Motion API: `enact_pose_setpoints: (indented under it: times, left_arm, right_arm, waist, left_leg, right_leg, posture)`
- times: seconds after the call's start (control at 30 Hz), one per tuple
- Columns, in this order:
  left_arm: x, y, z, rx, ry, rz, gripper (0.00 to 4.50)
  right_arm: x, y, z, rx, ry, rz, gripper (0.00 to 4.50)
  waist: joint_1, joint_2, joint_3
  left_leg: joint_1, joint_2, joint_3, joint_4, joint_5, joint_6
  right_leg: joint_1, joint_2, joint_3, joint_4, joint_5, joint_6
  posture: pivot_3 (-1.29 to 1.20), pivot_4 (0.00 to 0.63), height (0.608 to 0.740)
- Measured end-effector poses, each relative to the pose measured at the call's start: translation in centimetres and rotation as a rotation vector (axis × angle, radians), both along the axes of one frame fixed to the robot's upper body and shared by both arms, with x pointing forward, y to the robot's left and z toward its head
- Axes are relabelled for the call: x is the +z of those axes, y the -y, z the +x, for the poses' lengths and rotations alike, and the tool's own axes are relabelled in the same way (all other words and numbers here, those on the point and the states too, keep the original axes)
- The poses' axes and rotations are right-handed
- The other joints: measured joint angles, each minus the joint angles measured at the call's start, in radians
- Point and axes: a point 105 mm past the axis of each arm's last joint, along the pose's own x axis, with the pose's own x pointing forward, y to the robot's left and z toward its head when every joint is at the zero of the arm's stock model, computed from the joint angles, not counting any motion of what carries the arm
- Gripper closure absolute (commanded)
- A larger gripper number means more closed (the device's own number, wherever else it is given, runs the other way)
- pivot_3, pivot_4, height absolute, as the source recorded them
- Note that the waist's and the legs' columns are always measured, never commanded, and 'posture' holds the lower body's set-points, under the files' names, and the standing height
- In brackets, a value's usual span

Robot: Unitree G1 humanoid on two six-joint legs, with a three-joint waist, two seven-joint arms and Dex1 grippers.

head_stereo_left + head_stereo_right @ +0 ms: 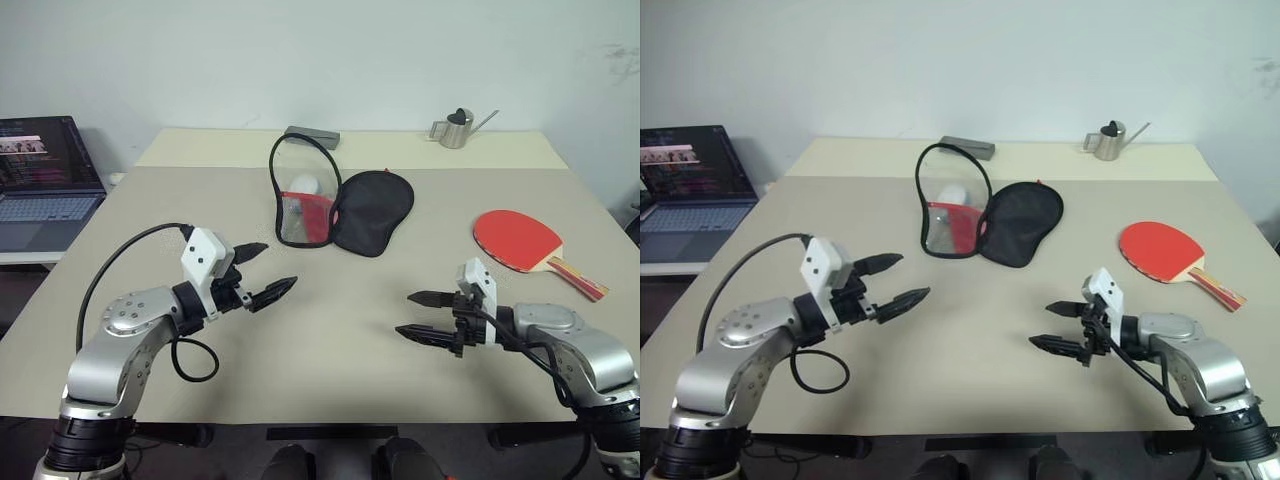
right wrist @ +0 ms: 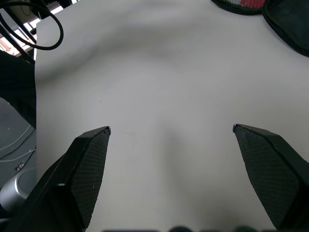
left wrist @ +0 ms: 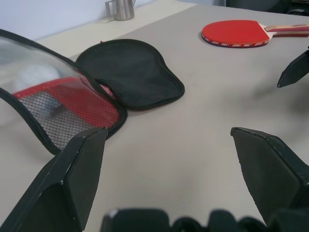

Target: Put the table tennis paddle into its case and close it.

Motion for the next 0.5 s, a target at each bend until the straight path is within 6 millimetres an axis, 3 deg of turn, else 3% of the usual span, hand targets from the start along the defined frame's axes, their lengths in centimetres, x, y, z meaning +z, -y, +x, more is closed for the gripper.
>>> enact_pose_setpoints:
  times: [0.2,0.5]
  left_arm:
    - [-1.06,0.71,0.19,-0.015,-0.023,-0.012,0.0]
    - [-0.34,0.55,0.4,-0.034,0.012,-0.007,0.0]
  right_arm:
    - [0.12,0.4,-0.35,0.011,-0.014,-0.01,0.03]
    - [0.57,-0.35,-0.56,0.023,-0.011,0.035,0.03]
  waist:
    - [0.0,0.0,0.0]
    - [-0.001,0.0,0.0]
  left_leg:
    - [0.0,0.0,0.0,0.0,0.0,0.0]
    - [0.0,0.0,0.0,0.0,0.0,0.0]
  right_leg:
    - [0.0,0.0,0.0,0.0,0.0,0.0]
    - [0.0,0.0,0.0,0.0,0.0,0.0]
  posture:
    - [0.0,0.15,0.74]
    - [0.0,0.15,0.74]
